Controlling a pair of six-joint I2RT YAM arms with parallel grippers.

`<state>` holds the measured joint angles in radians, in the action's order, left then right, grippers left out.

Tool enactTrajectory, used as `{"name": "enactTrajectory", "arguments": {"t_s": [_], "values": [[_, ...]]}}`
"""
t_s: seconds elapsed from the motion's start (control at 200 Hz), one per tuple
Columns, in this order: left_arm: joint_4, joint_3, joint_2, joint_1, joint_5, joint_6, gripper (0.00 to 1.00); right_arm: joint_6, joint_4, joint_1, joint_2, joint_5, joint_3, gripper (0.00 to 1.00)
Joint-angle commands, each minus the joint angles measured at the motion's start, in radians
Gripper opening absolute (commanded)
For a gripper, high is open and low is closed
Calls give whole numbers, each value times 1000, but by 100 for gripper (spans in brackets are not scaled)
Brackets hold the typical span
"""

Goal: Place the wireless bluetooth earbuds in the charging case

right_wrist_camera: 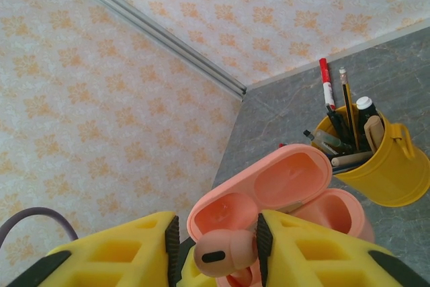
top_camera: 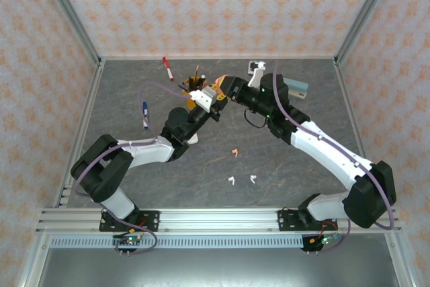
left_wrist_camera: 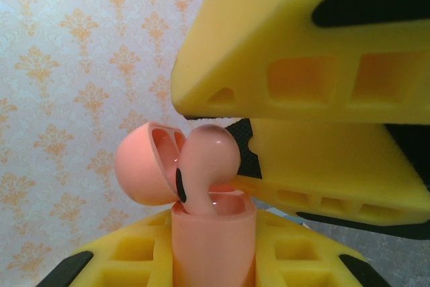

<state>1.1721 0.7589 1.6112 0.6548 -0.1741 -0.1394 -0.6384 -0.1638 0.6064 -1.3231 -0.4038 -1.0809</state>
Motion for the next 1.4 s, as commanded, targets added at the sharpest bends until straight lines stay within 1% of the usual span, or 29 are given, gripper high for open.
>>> {"name": "enactTrajectory", "arguments": {"t_s": [0.0,0.1,0.27,0.525,0.686,0.821,0.921,1.006,1.126,1.276,1.396], "values": [[113,47,-11,8,-6,8,0,10,95,14,-27,10,6,38],[113,45,-12,8,-4,8,0,15,106,13,-23,19,4,41],[114,35,-17,8,-1,8,0,32,140,13,10,52,2,55],[115,20,-27,8,0,12,0,51,190,13,56,75,-14,66],[113,-21,-62,7,9,0,0,79,296,13,133,103,-30,67],[106,-91,-120,3,18,-25,0,89,461,12,217,164,-21,67],[87,-144,-178,-10,15,-34,0,77,571,12,243,211,12,67],[67,-187,-232,-20,10,-35,0,67,647,12,225,244,45,68],[42,-241,-304,-27,9,-35,0,67,742,13,146,274,68,68],[5,-293,-394,-32,10,-38,0,110,789,34,-27,300,76,68],[-28,-315,-451,-42,12,-44,0,156,812,57,-147,323,49,67]]}}
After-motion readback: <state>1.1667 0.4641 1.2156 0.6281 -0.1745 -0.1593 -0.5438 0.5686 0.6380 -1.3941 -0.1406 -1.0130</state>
